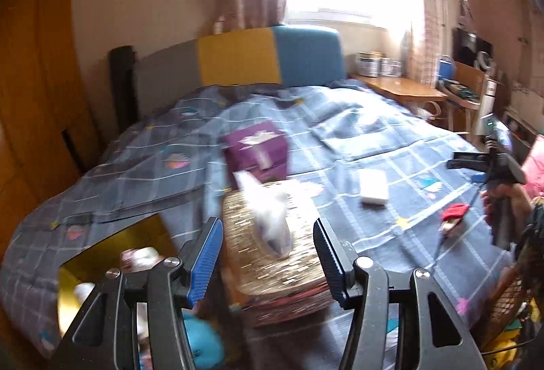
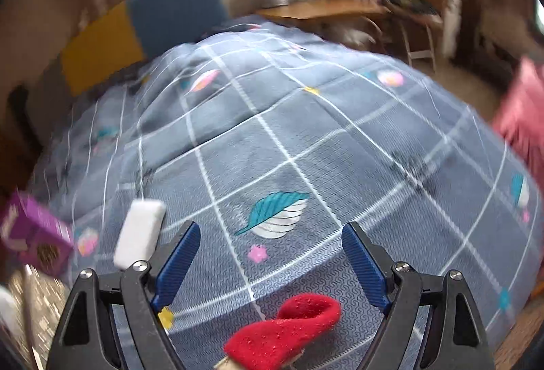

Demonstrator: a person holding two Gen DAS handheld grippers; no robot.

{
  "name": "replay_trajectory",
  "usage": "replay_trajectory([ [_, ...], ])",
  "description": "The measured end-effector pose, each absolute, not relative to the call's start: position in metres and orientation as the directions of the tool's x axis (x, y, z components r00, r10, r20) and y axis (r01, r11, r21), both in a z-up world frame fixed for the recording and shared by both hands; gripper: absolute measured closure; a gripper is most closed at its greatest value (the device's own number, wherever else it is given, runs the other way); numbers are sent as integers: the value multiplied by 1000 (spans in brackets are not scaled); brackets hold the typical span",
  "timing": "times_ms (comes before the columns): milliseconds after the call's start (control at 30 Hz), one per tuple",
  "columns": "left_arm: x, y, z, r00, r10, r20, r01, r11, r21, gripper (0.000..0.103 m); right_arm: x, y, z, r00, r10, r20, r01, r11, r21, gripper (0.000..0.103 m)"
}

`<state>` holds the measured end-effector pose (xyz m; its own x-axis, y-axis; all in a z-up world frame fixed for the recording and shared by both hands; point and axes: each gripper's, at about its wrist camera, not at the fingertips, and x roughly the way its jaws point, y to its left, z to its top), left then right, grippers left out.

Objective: Organize soft objects
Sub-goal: 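Move the right tool to the red sock while the left tool approaches the white foam block, then grasp the white foam block with the left gripper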

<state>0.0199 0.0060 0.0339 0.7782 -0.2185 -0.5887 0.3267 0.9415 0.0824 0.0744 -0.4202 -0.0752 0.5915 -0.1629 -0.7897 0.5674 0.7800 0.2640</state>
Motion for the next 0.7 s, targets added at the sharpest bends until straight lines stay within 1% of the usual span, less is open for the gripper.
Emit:
replay_trajectory([
  [100,29,-24,34,738,-275,-616,393,917,61,47,70,-430,-81,574,-148,-806,604,741,294,17],
  [333,57,-105,21,646,-352,-677,515,856,47,47,64,-430,-76,599,-142,-788,600,732,324,17],
  [533,108,-170,-31,513,-326,-794,556,831,18,47,61,-437,-80,620,-87,-779,598,696,398,17],
  [567,117,-178,-41,491,-320,-811,553,833,6,44,61,-438,-81,622,-78,-780,598,690,408,17],
  [600,124,-183,-49,476,-317,-820,551,834,-2,37,61,-439,-82,622,-69,-780,598,685,417,17],
  [700,150,-198,-73,431,-299,-851,533,846,-27,30,60,-440,-84,628,-47,-777,592,676,438,16],
])
